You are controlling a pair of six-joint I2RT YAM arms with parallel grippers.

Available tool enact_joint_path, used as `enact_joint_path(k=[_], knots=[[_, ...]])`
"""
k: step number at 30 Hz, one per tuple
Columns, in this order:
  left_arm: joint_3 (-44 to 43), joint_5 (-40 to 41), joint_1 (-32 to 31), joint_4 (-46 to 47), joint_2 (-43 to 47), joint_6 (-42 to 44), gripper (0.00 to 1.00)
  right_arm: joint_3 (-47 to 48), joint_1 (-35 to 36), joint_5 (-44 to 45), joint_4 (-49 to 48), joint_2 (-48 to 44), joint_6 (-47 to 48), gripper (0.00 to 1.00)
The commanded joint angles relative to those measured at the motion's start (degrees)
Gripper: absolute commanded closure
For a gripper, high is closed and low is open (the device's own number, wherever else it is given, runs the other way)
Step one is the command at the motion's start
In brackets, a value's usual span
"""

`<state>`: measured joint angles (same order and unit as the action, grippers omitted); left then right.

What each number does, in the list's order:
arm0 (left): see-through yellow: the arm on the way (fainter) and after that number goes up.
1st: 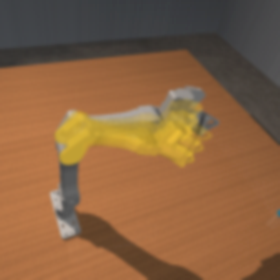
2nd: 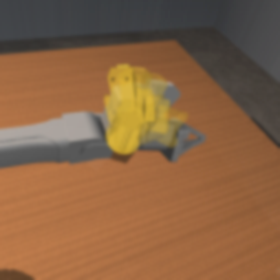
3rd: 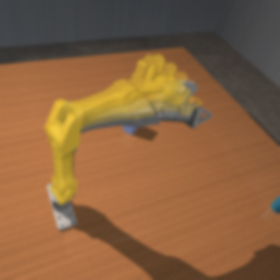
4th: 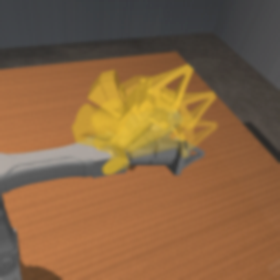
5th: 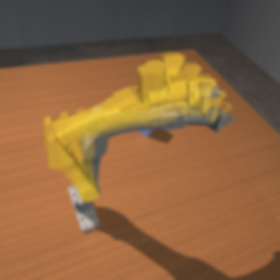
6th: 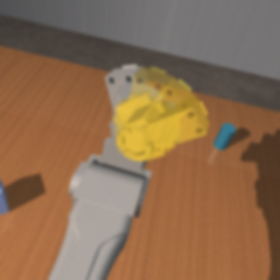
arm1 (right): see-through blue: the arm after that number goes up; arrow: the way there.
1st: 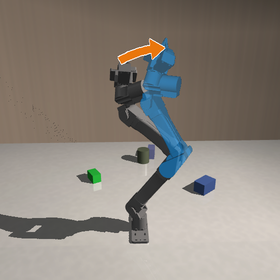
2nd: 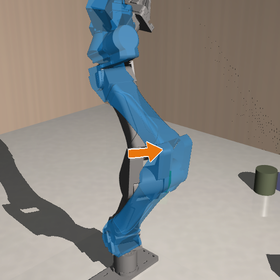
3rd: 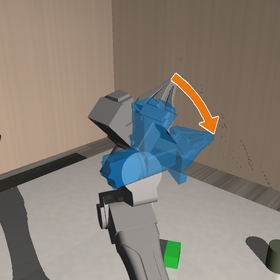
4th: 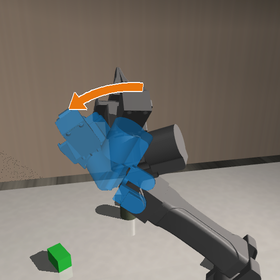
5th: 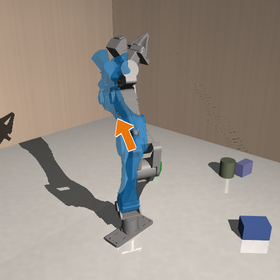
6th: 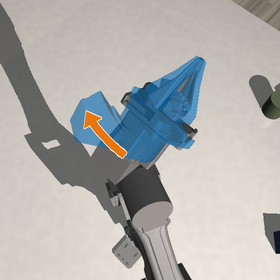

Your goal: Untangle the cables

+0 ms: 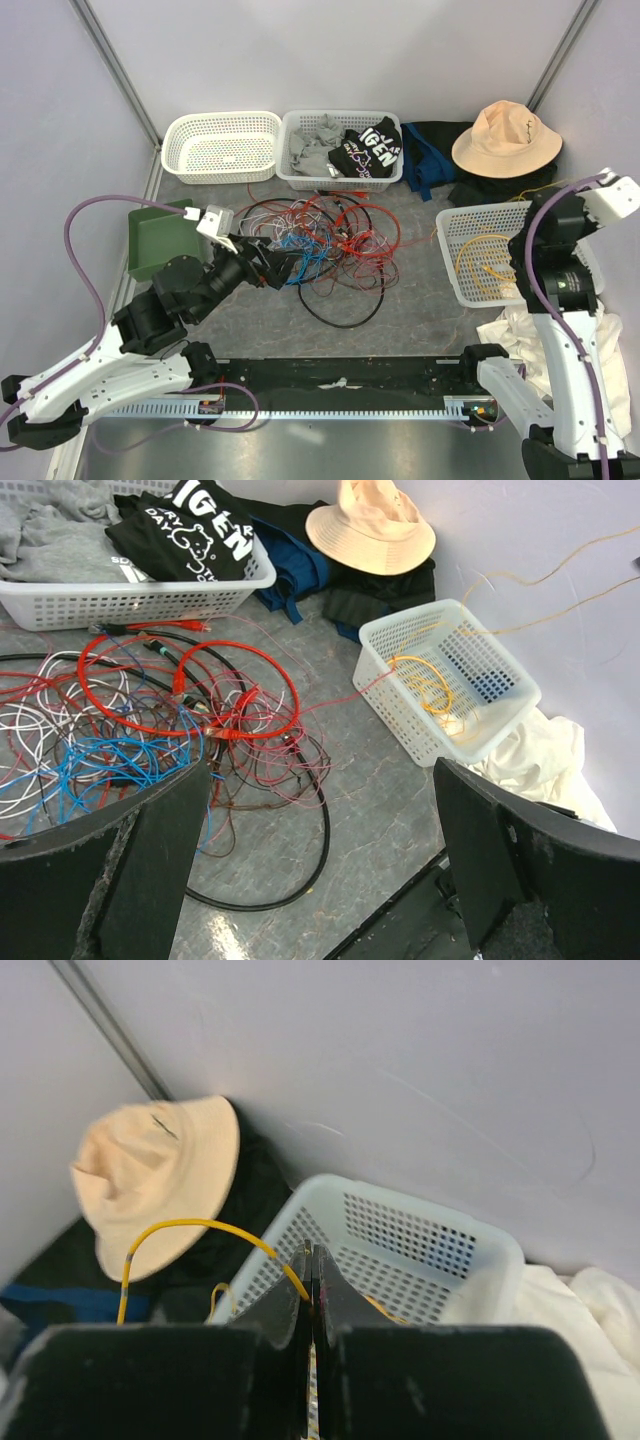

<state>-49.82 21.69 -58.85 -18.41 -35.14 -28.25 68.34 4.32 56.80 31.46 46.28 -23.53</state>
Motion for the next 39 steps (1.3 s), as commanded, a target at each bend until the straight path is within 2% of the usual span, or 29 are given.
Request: enact_joint_path(k=[1,7,14,20,21,22,23,25,28,30,31,35,39], knots=[[1.0,-1.7,0.1,1.8,0.4,-2.9,0.00,-7.8,-2.3,1.3,-1.2,0.7,-1.0,1.00],[1.8,-1.7,0.1,1.5,0.9,-3.7,0.00,-9.5,-8.3,-5.4,-2.3,3.5,-8.1,1.00],[2.1,-2.5,0.1,1.4,0.3,-4.4,0.00,-7.3,-16.1,-16.7,-0.3,16.6,-17.4,1.00],[3.8,-2.1,0.1,1.4,1.2,-5.2,0.00,-12.8,-19.3,-23.0,-2.5,18.2,-20.7,1.00],[3.9,-2.2,0.1,1.4,1.3,-5.3,0.00,-13.6,-19.3,-23.9,-3.0,17.6,-20.9,0.93],[4.2,-2.3,0.1,1.4,1.3,-5.5,0.00,-14.8,-19.3,-24.4,-3.4,16.7,-20.2,0.80],[4.3,-2.4,0.2,1.4,1.2,-5.6,0.00,-15.4,-18.9,-25.1,-5.0,14.0,-20.0,0.58],[4.4,-2.3,0.1,1.5,0.8,-5.7,0.00,-16.5,-16.9,-25.2,-6.2,10.8,-19.7,0.37],[3.8,-2.3,0.1,1.8,-0.6,-5.7,0.00,-15.5,-13.4,-25.2,-7.2,4.5,-19.4,0.21],[3.3,-2.3,0.1,2.0,-1.8,-5.8,0.00,-13.8,-10.7,-25.2,-6.7,3.1,-18.9,0.16],[3.2,-2.3,0.2,2.2,-2.4,-5.9,0.00,-13.3,-9.9,-25.0,-6.2,2.2,-18.7,0.07],[2.0,-3.0,0.1,2.3,-5.1,-6.6,0.00,-13.0,-8.1,-25.5,-5.1,0.2,-18.7,0.02],[1.0,-3.7,0.1,2.7,-8.4,-7.5,0.00,-16.8,-5.3,-26.6,-6.5,-2.9,-18.7,0.02]])
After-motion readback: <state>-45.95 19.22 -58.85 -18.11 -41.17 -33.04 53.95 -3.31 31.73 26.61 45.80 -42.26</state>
